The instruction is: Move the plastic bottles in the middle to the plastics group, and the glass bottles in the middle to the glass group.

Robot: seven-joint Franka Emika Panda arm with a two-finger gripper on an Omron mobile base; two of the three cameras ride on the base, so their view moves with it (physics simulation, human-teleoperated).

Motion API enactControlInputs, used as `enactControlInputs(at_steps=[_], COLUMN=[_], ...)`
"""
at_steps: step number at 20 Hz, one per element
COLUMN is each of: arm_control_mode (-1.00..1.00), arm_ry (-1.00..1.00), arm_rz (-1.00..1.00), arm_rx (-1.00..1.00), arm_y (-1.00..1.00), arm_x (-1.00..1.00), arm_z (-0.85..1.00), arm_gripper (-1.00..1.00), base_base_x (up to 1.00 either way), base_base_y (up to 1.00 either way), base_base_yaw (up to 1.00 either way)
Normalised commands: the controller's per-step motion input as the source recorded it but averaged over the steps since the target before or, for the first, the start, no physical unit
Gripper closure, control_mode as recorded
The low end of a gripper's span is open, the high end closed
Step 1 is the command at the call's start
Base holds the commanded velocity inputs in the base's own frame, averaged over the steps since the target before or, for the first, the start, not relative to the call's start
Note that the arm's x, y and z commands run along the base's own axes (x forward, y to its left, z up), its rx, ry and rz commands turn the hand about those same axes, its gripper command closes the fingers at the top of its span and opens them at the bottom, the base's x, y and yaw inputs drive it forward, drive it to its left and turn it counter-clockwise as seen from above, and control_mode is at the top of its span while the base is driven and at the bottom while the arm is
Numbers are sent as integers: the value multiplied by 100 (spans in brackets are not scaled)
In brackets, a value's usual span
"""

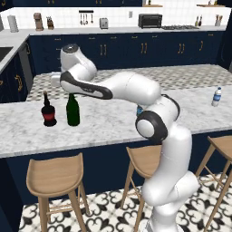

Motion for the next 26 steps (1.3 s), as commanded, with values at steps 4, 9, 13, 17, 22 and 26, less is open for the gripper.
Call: enactControlInputs(at_steps=[4,9,13,17,22,26], arm_control_mode=[-100,-100,-100,-100,-100,-100], arm_ry=[0,0,0,0,0,0], arm_rz=[0,0,0,0,0,0], arm_rx=[0,0,0,0,0,0], arm_y=[48,26,16,2,2,5], arm_x=[-16,-2,0,0,0,0], arm_z=[0,-1,-15,-25,-27,-31], arm_gripper=[100,100,100,100,100,100], base_base_x=[0,0,0,0,0,0], base_base_y=[0,0,0,0,0,0], base_base_yaw=[0,0,0,0,0,0])
